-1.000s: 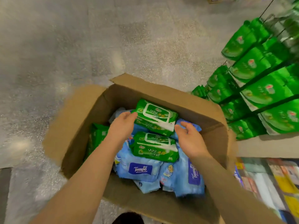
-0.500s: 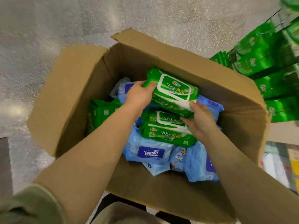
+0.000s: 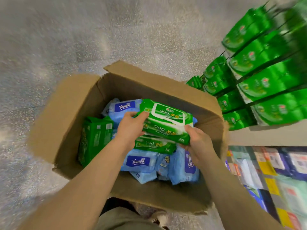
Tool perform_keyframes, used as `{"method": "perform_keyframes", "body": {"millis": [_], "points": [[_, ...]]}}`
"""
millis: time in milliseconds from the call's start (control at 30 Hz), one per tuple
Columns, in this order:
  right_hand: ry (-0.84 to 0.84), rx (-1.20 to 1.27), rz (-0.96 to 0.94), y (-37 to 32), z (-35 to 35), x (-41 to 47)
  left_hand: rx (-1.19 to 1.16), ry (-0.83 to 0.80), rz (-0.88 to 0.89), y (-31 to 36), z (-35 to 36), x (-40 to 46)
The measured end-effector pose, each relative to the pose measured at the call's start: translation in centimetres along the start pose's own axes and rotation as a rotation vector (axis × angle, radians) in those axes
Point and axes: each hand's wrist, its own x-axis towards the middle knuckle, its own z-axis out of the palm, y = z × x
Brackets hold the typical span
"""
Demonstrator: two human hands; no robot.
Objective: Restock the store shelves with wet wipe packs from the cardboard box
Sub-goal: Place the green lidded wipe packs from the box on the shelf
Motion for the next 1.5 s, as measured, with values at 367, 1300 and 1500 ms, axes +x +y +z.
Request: {"method": "perform_keyframes", "body": {"millis": [367,1300,1500], "points": [[0.154,0.111,-0.318,-1.0,-16.2,-11.0,0.121,-0.312,0.296,-0.6,10.0,-14.5],[0.975,0.507,-0.599,15.5,-57.4,-41.5,0.625,-1.187,0.802,-16.9,39.9,-53.9],[1.118,0.525,-0.623,17.0,-62.7,-44.7,0.668,-1.337,0.882,-18.9,45.7,-58.3]]}}
